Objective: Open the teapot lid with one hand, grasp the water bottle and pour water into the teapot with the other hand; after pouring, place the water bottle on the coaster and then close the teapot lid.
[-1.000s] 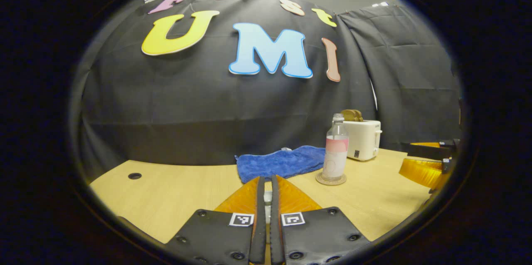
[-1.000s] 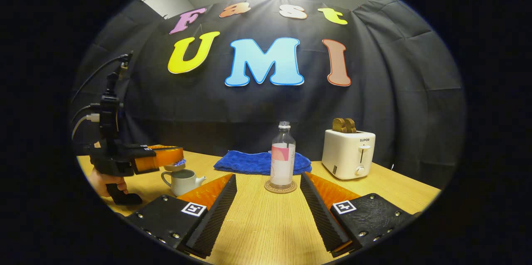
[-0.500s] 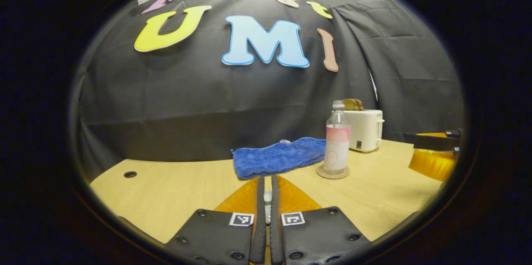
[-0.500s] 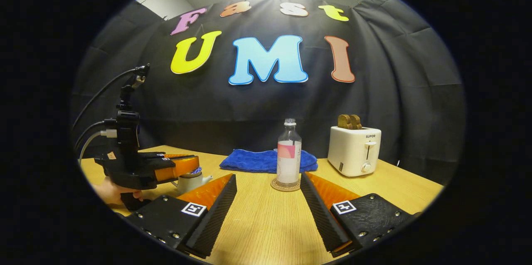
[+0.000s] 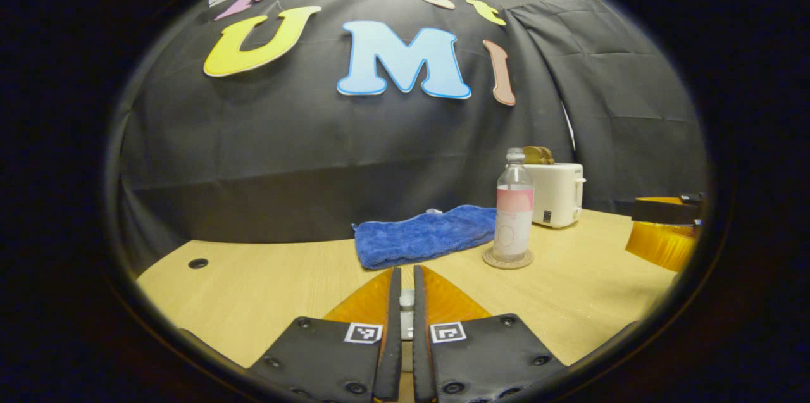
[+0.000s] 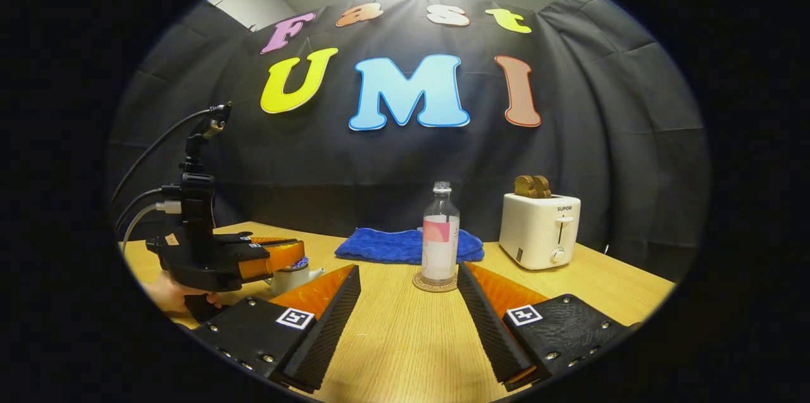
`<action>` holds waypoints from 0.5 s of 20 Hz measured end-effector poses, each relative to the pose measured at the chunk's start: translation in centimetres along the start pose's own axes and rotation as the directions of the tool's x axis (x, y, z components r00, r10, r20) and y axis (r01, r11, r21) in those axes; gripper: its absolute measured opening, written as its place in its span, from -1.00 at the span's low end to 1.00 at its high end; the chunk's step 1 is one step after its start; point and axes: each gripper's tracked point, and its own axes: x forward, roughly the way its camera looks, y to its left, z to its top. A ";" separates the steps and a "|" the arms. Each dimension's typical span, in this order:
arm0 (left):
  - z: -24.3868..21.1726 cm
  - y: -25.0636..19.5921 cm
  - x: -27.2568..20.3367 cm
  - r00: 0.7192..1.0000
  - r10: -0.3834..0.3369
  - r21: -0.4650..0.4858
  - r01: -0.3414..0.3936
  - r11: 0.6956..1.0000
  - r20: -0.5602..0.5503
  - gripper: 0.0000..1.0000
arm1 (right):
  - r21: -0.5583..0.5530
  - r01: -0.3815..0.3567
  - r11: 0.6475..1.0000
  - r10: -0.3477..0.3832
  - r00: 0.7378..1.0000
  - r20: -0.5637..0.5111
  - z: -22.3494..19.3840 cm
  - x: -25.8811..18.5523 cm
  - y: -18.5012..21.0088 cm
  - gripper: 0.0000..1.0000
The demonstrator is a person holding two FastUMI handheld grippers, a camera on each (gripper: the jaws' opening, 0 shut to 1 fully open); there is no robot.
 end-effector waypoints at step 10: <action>1.2 0.2 -2.1 0.999 0.024 -0.053 -0.023 0.998 0.030 -0.43 | -0.034 0.006 0.999 -0.006 1.000 -0.002 -0.2 0.1 0.1 0.89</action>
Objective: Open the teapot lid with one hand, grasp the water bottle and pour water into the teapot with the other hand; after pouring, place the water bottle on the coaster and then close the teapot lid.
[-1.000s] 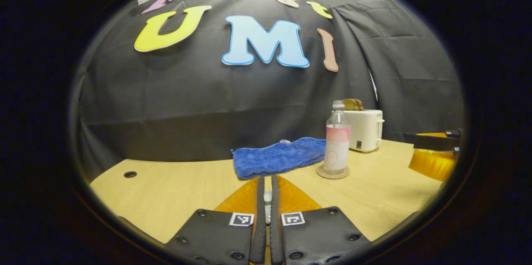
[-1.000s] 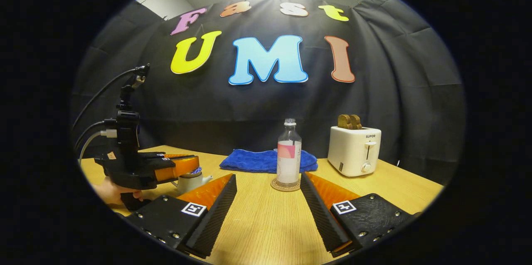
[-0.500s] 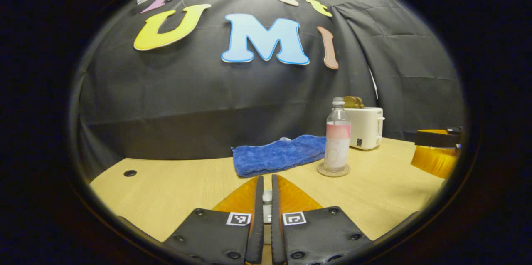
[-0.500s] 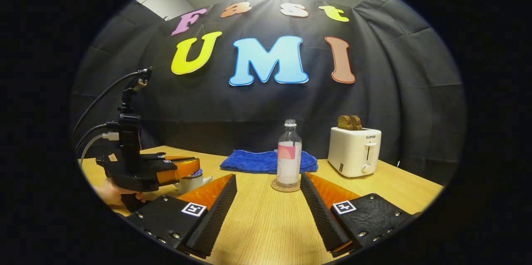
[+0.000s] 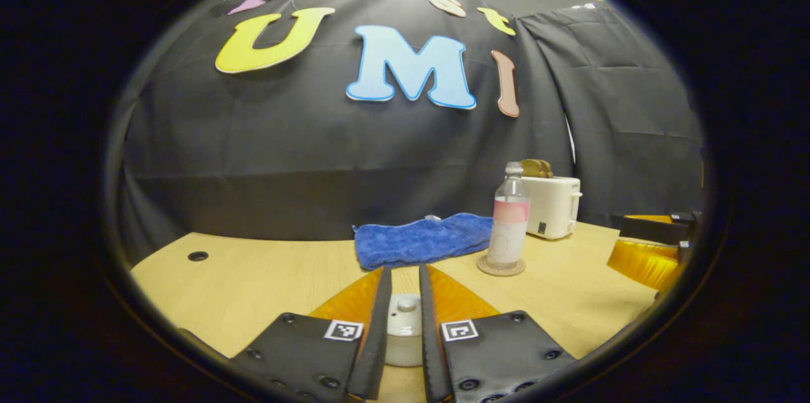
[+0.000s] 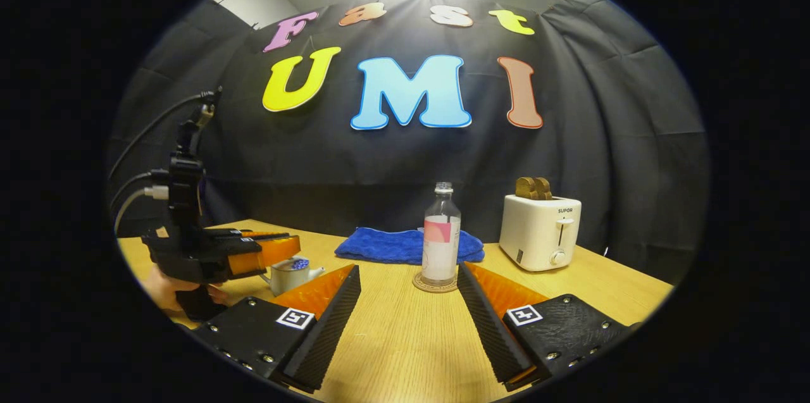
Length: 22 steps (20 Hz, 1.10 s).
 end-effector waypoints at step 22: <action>2.2 -5.2 -14.4 0.979 0.124 0.077 -0.138 0.987 0.163 0.82 | -0.047 0.009 0.999 -0.002 0.991 0.134 2.0 -7.4 1.6 0.89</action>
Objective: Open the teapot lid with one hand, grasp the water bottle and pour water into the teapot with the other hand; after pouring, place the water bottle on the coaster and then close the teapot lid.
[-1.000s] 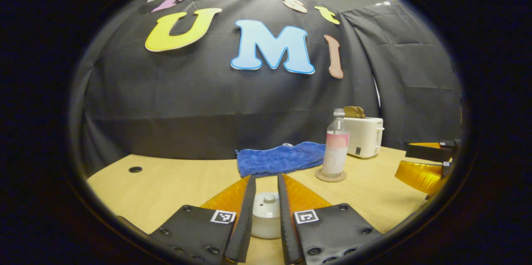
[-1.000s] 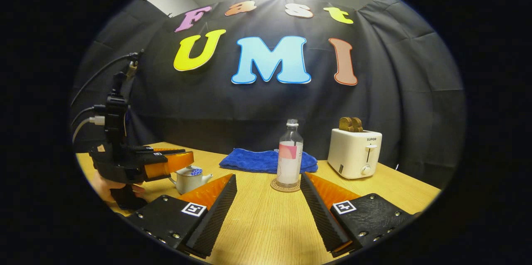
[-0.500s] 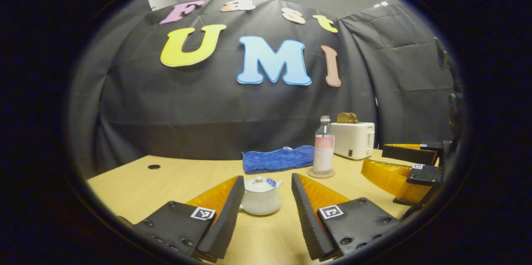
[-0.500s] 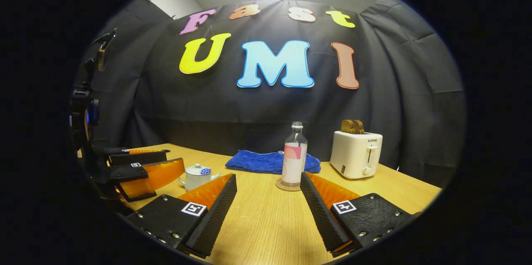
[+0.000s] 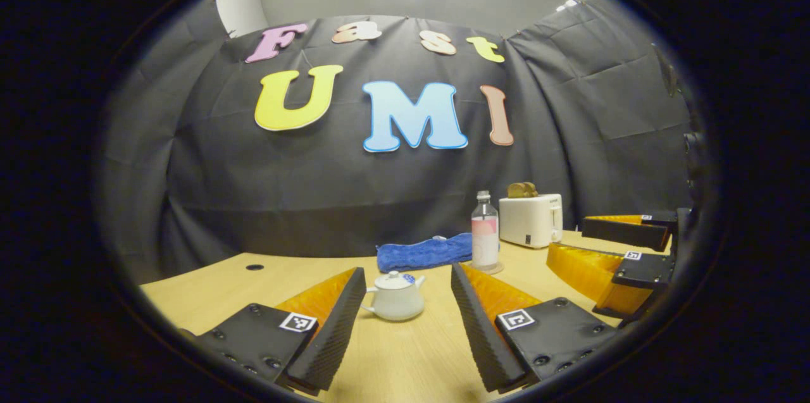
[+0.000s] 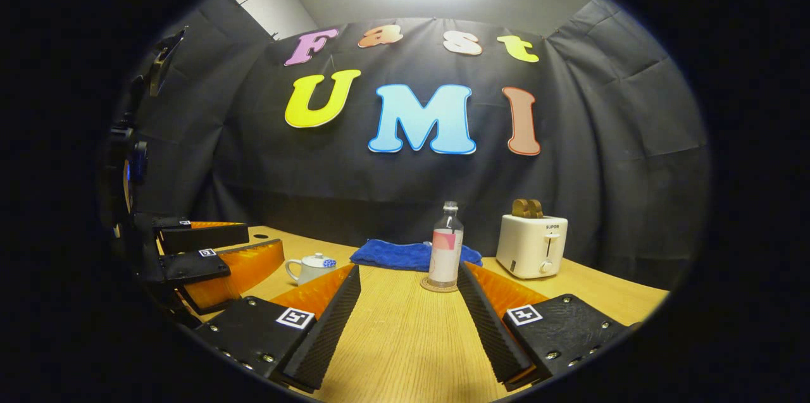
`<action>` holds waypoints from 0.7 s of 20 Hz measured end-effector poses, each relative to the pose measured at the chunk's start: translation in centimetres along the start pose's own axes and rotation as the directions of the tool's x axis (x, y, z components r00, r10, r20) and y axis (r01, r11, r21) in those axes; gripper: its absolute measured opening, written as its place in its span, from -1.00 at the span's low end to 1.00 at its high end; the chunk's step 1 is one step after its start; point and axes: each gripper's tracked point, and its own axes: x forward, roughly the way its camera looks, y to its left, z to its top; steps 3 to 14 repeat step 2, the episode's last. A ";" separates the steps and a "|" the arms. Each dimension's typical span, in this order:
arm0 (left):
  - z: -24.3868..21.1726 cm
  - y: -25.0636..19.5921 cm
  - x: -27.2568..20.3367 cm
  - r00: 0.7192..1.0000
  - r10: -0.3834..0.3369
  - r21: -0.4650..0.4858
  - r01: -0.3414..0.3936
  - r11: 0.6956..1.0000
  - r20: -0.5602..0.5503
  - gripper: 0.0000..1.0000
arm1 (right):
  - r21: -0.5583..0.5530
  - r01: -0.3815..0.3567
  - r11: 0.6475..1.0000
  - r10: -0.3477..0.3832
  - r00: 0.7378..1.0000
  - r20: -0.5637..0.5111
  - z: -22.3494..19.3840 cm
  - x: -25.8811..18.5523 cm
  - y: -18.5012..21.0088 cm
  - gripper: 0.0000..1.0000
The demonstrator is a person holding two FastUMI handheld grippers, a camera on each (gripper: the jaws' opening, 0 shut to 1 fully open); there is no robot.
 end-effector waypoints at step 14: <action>-0.3 -0.5 -0.6 1.000 -0.005 -0.004 0.005 1.000 0.001 0.83 | -0.004 0.008 1.000 -0.008 1.000 0.001 -0.2 -0.4 -0.1 0.90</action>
